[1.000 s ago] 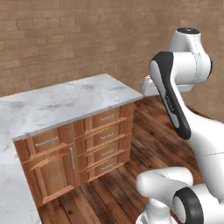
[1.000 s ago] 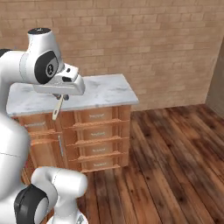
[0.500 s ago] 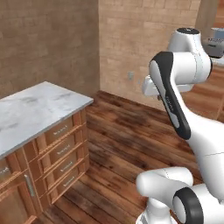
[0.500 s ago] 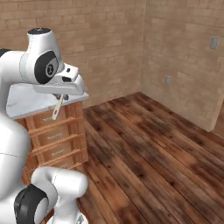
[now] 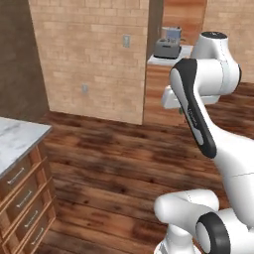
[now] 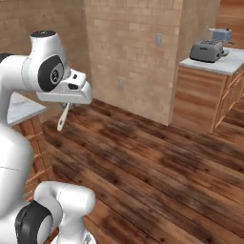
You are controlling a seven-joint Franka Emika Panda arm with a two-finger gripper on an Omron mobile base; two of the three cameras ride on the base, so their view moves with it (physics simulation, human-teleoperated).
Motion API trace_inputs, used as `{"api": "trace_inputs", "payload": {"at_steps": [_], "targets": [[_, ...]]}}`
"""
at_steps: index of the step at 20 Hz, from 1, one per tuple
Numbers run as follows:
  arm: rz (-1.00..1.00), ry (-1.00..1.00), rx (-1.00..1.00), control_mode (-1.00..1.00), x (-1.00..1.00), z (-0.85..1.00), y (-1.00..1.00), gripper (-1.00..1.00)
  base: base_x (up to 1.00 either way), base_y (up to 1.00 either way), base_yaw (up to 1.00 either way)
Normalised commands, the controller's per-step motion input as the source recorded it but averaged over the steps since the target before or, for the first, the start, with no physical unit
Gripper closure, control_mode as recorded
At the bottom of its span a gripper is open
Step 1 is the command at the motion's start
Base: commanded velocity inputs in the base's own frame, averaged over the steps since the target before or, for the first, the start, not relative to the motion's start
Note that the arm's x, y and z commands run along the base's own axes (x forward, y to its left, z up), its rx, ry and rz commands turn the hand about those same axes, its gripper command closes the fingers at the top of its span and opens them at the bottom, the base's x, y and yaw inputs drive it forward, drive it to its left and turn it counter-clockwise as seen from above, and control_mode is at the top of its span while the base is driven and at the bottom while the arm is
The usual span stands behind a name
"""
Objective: Pick up the dish brush and dish brush from the sink, and place them back in the cabinet, and close the cabinet doors.
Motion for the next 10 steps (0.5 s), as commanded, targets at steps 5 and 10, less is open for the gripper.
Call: {"api": "trace_inputs", "payload": {"at_steps": [5,10], "targets": [[0.0,0.0,0.0,1.0,0.0,0.0,0.0,1.0,0.0,0.0,-0.53],[0.0,0.0,0.0,1.0,0.0,0.0,0.0,1.0,0.0,0.0,-0.52]]}}
